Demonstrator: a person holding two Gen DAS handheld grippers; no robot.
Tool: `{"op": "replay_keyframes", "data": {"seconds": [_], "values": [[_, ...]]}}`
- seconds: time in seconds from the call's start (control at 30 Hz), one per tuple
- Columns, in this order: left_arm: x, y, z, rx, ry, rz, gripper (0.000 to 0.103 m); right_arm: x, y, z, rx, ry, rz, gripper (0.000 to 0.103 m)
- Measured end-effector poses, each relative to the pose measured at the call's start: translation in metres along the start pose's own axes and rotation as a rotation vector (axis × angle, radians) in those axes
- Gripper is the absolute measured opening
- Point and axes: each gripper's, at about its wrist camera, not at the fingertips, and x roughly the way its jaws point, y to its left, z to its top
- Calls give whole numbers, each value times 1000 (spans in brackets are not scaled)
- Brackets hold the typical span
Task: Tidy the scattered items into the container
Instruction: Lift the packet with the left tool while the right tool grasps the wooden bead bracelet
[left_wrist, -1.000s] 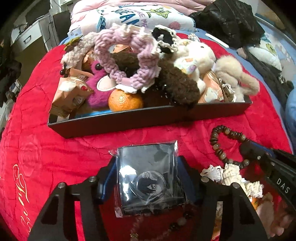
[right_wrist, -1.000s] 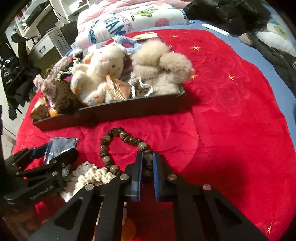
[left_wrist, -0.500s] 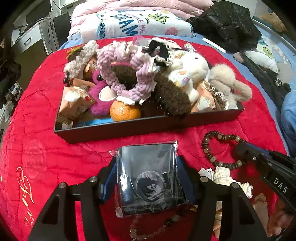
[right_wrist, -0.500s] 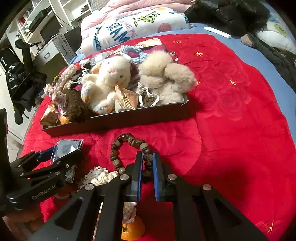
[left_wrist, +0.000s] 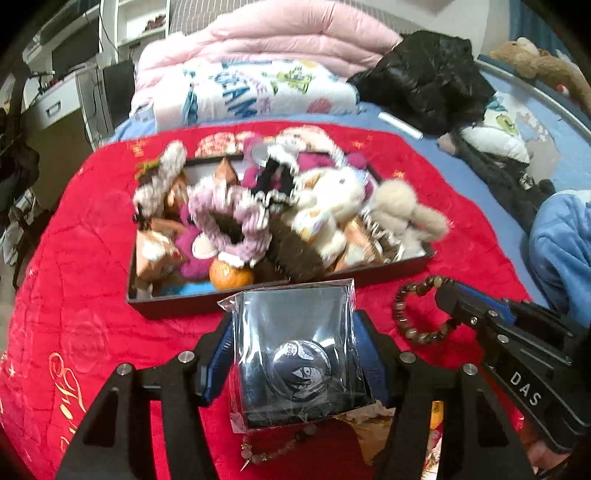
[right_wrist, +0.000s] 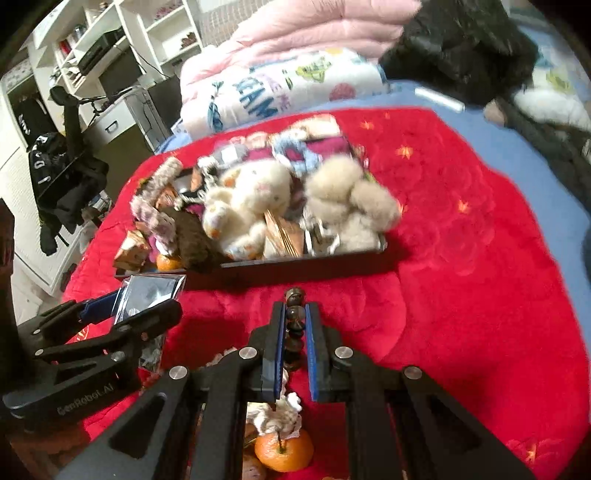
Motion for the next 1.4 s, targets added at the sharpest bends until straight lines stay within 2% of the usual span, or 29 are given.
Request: {"op": "replay_keyframes", "data": {"seconds": [0.2,0.43,0.7,0.9,1.2,1.4], "values": [[-16,8,24,-8,-68,-21,62,-35,18,13,-63,-105,10,10],[-35,4,29,0,-115,-17,62,-50,22,19,-57,-146,27,10],[-40,15,41,-9,-117,3,62,-57,16,28,-15,-160,49,10],[-40,32,57,-60,-110,-18,62,-56,22,41,-23,-154,88,10],[-24,47,84,-59,-96,34,62,-46,38,60,-34,-139,160,10],[-20,51,106,-26,-147,87,62,-33,67,82,-84,-155,196,10]]}}
